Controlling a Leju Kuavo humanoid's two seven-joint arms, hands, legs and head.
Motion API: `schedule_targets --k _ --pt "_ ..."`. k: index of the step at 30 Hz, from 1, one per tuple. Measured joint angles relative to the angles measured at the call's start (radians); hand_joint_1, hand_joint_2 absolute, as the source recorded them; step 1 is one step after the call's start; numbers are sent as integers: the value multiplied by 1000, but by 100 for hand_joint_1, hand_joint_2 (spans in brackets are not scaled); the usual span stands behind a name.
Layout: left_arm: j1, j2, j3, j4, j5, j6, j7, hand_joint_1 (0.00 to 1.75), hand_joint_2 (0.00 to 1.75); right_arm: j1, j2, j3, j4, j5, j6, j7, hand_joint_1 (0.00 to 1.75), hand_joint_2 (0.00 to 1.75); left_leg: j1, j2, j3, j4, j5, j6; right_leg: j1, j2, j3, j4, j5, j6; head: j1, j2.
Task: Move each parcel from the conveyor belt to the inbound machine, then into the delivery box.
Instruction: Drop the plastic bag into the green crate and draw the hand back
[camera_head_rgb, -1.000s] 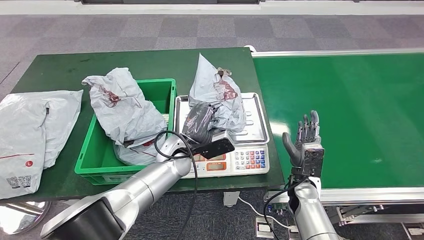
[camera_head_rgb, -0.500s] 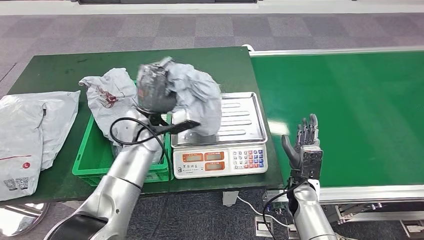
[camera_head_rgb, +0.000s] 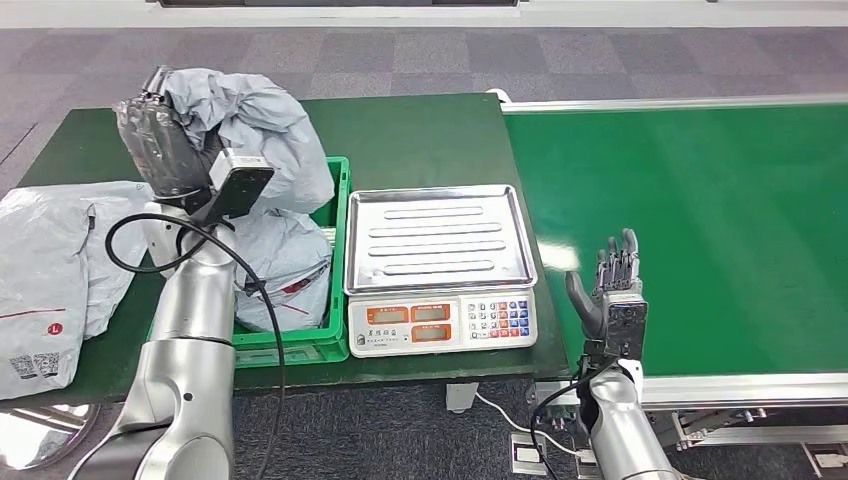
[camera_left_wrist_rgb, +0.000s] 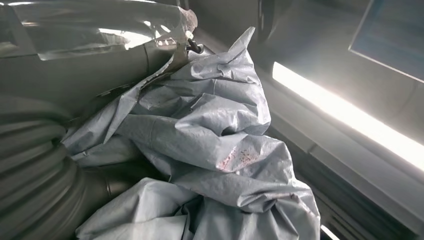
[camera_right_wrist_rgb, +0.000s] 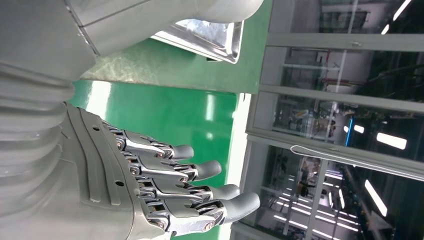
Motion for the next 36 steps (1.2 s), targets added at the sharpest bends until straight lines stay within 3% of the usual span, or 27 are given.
schedule_targets --k 9,12,16,18,25,36 --pt "-3 65 111 -31 -61 0 25 175 175 21 -15 0 1 0 2 0 0 175 0 -1 0 0 0 0 0 -1 0 0 -1 -1 0 0" --pt "-25 113 132 49 -214 -1 140 175 175 36 -18 0 0 0 6 0 0 175 0 -1 0 0 0 0 0 -1 0 0 -1 -1 0 0" --pt "-68 190 137 252 -400 -13 385 175 175 58 -25 -1 0 1 23 0 0 175 0 2 1 0 0 -1 0 0 -1 0 0 -1 0 0" --pt "-83 217 137 330 -432 -18 440 175 175 62 -28 -1 0 1 26 0 0 175 0 2 1 0 0 -1 0 1 0 0 0 -2 0 0" --pt "-110 257 137 466 -440 -21 448 175 175 66 -33 -2 0 1 29 0 0 175 0 2 1 0 0 -1 0 1 0 0 0 -2 0 0" --pt "-121 272 137 520 -440 -21 448 175 175 67 -35 -2 0 1 30 0 0 175 0 2 2 0 1 -1 0 1 0 0 0 -2 0 0"
